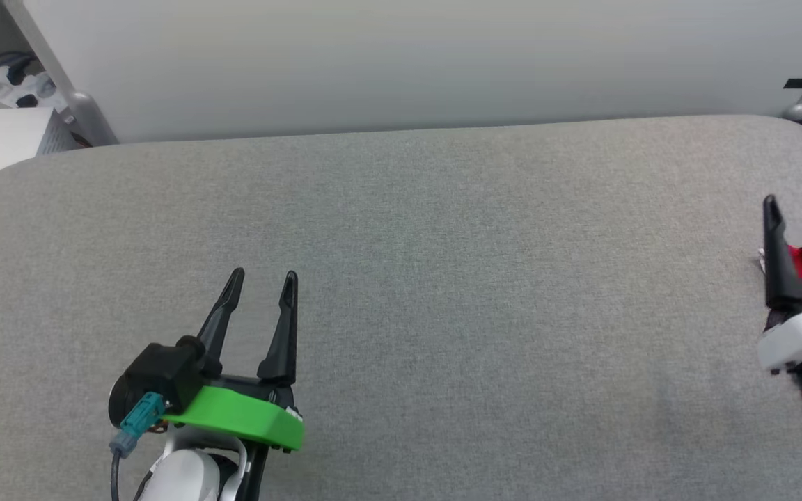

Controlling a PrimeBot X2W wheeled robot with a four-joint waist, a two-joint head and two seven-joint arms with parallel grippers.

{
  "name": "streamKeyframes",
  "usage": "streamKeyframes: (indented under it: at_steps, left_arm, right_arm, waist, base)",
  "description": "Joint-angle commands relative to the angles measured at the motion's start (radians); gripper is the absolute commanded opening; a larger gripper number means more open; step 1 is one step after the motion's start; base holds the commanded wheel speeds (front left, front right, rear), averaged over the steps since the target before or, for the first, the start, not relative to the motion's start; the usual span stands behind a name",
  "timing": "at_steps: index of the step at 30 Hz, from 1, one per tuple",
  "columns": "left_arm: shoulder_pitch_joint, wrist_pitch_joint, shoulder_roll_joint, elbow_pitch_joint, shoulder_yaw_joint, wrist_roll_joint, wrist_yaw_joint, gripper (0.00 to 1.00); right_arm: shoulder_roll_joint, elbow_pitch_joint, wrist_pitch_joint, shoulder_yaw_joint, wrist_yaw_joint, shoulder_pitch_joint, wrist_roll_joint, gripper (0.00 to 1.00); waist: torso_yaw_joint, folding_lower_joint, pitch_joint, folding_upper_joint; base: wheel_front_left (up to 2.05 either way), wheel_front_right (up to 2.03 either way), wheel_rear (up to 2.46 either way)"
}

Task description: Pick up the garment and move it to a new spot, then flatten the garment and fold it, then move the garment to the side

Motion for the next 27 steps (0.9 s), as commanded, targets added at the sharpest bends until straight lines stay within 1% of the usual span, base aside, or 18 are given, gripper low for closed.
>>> streamKeyframes:
  at_steps: [1, 5, 8, 11, 17, 27]
  left_arm:
    - [0.019, -0.006, -0.007, -0.006, 0.012, -0.004, -0.002, 1.00]
    - [0.039, -0.006, -0.015, 0.009, 0.037, 0.011, -0.002, 1.00]
    - [0.046, -0.006, -0.009, 0.036, 0.045, 0.073, 0.015, 1.00]
    - [0.049, -0.006, -0.023, 0.056, 0.055, 0.083, 0.024, 1.00]
    - [0.060, -0.006, -0.037, 0.068, 0.071, 0.099, 0.020, 1.00]
    - [0.078, -0.006, -0.049, 0.057, 0.068, 0.099, 0.005, 1.00]
  right_arm:
    - [0.032, -0.022, -0.021, 0.009, -0.001, 0.036, -0.011, 1.00]
    - [0.103, -0.041, -0.076, 0.020, -0.001, 0.094, -0.066, 1.00]
    - [0.154, -0.028, -0.119, 0.020, -0.001, 0.121, -0.086, 1.00]
    - [0.192, -0.007, -0.156, 0.022, -0.001, 0.147, -0.100, 1.00]
    - [0.225, 0.033, -0.198, 0.059, -0.001, 0.188, -0.110, 1.00]
    - [0.238, 0.080, -0.226, 0.098, -0.001, 0.205, -0.108, 1.00]
  waist:
    - [0.026, 0.0001, -0.028, 0.0000]
    - [0.031, 0.0001, -0.028, 0.0000]
    - [0.036, 0.0001, -0.025, 0.0000]
    - [0.043, 0.0001, -0.023, 0.0000]
    - [0.051, 0.0001, -0.024, 0.0000]
    - [0.056, 0.0001, -0.033, 0.0000]
  base:
    - [0.00, 0.00, 0.00]
    - [0.00, 0.00, 0.00]
    - [0.00, 0.00, 0.00]
    - [0.00, 0.00, 0.00]
    - [0.00, 0.00, 0.00]
    - [0.00, 0.00, 0.00]
